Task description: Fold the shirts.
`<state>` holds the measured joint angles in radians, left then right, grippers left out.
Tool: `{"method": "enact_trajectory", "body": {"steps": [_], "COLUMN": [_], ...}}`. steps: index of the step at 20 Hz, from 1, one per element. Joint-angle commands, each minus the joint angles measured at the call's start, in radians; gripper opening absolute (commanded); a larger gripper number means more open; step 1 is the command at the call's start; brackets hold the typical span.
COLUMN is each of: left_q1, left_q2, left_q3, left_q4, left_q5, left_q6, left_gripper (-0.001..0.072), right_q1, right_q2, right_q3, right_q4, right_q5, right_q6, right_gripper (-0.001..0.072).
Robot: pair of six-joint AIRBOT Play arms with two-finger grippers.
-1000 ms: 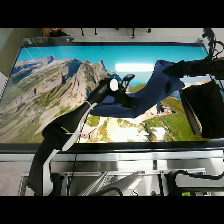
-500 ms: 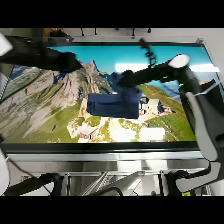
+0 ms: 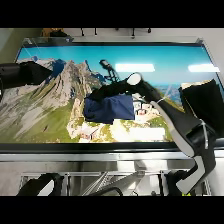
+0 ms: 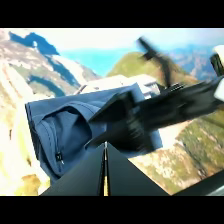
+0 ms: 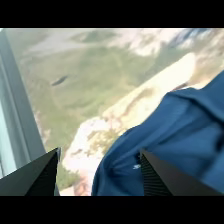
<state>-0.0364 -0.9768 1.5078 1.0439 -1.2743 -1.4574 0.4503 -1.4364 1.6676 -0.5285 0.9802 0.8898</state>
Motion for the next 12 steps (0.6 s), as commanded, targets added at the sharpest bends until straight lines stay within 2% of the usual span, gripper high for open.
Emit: {"method": "enact_trajectory", "body": {"steps": [1,3,5,8,12], "left_q1": [0.008,0.008,0.008,0.008,0.008], "left_q2": [0.05,0.048,0.048,0.048,0.048], "left_q3": [-0.071,-0.071,-0.071,-0.071,-0.071], "left_q4": [0.0,-0.001,-0.001,-0.001,0.0], "left_q5": [0.045,0.039,0.039,0.038,0.035], "left_q6": [0.002,0.002,0.002,0.001,0.001], "left_gripper": [0.0018,0.0018,0.0018,0.0018,0.0018], "right_q1": [-0.175,-0.312,-0.43,-0.519,-0.5], "right_q2": [0.125,0.166,0.166,0.149,0.074], "right_q3": [0.008,0.008,-0.006,-0.127,-0.298], "right_q4": [-0.154,-0.28,-0.333,-0.331,-0.27], "right_q5": [0.142,0.251,0.335,0.325,0.241], "right_q6": [0.14,0.249,0.293,0.296,0.244], "right_gripper": [0.0549,0.0549,0.0549,0.0549,0.0549]}}
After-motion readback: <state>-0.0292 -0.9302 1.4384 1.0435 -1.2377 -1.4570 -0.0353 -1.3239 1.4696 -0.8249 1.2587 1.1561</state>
